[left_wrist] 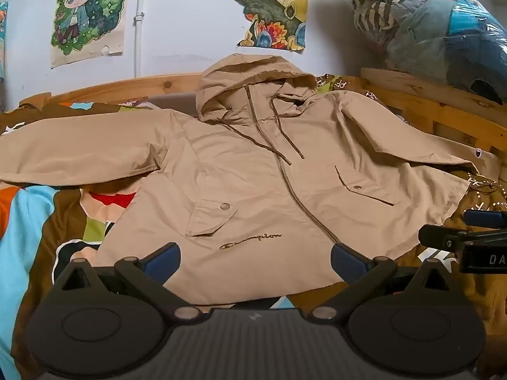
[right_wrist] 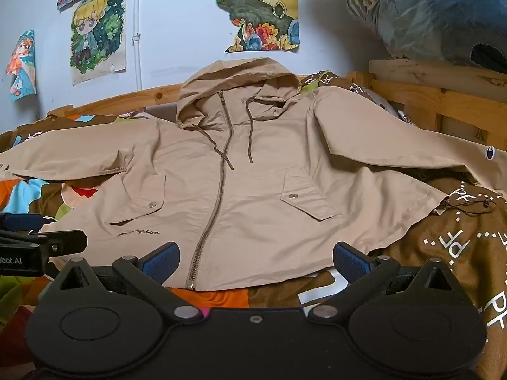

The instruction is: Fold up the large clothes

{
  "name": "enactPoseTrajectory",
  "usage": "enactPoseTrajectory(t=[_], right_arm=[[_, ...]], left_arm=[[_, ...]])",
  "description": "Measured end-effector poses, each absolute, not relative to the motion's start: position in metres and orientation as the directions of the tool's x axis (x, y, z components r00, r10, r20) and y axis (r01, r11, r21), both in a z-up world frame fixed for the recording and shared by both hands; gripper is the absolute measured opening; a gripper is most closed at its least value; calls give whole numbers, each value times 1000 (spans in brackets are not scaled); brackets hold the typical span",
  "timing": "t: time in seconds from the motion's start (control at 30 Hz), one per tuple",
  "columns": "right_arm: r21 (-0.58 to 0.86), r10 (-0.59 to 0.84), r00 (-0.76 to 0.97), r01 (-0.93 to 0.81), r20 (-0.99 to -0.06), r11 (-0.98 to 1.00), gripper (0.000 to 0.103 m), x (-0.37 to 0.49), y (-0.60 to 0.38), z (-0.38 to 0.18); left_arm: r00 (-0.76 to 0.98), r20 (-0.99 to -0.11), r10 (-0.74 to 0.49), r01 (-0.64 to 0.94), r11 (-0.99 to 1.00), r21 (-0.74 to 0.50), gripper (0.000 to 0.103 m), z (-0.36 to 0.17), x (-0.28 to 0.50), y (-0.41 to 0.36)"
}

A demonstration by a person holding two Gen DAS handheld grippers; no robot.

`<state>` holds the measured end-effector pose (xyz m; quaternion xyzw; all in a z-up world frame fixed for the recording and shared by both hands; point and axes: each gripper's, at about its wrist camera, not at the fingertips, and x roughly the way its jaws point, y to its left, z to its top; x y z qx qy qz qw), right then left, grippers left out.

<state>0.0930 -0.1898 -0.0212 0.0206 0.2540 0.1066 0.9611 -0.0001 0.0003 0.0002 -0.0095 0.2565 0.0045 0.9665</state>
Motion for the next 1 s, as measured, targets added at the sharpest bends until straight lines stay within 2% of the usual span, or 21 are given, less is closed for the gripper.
enactPoseTrajectory(t=[1.0], right_arm=[[95, 213, 846, -191, -489, 977, 102, 95, -188, -22]], left_arm=[[854, -521, -8, -1, 1000, -16, 102, -6, 2, -1]])
